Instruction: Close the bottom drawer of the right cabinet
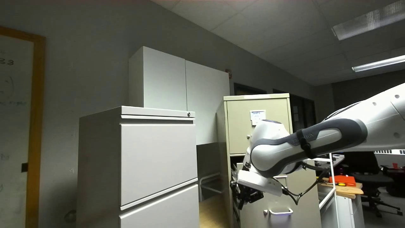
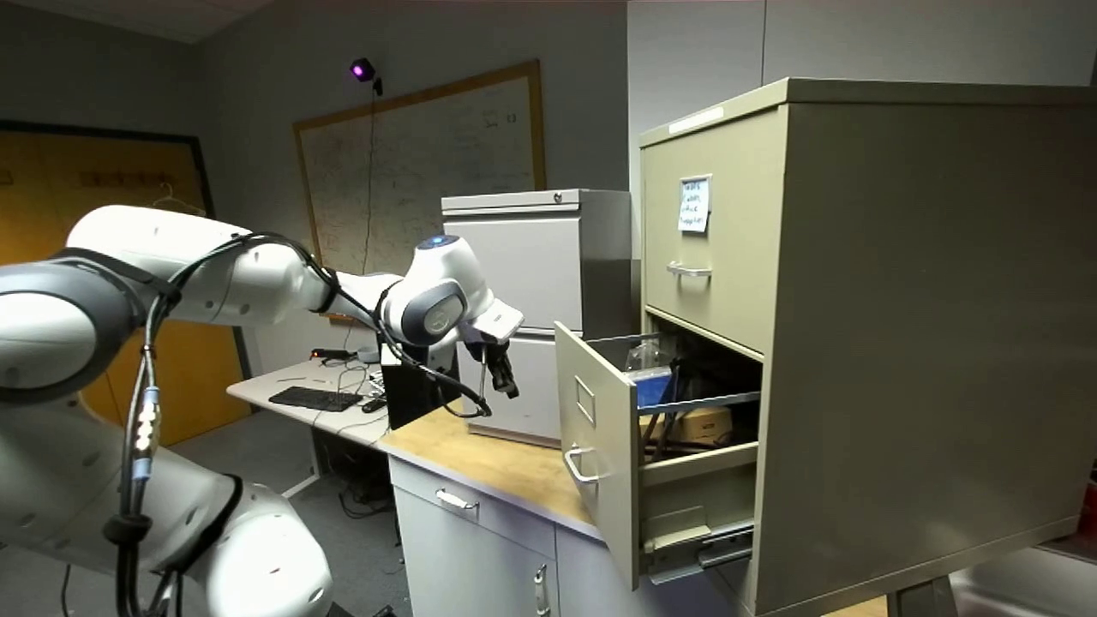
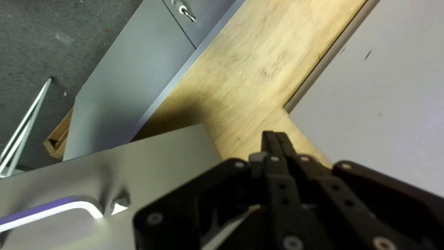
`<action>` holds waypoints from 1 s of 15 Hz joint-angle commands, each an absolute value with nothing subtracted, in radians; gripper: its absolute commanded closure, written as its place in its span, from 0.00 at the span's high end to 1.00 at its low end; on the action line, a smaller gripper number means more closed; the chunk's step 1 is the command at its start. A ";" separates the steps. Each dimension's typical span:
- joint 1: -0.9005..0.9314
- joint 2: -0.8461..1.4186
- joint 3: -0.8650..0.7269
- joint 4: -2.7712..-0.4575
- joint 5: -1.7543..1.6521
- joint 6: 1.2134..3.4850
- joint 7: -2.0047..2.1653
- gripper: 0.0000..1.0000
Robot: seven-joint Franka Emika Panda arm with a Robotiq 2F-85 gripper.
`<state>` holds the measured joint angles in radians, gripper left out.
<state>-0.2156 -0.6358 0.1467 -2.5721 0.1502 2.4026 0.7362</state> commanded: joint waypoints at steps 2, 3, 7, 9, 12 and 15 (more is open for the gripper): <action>-0.327 -0.668 0.195 -2.634 0.052 2.514 0.952 0.00; -0.354 -0.672 0.207 -2.646 0.027 2.535 1.002 0.00; -0.458 -0.703 0.264 -2.682 -0.074 2.601 1.214 0.00; -0.516 -0.708 0.306 -2.683 -0.128 2.637 1.330 0.00; -0.625 -0.689 0.384 -2.655 -0.223 2.692 1.516 0.00; -0.734 -0.648 0.471 -2.612 -0.313 2.717 1.705 0.00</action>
<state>-0.6035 -0.6886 0.4002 -2.6693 -0.2174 2.6706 1.5476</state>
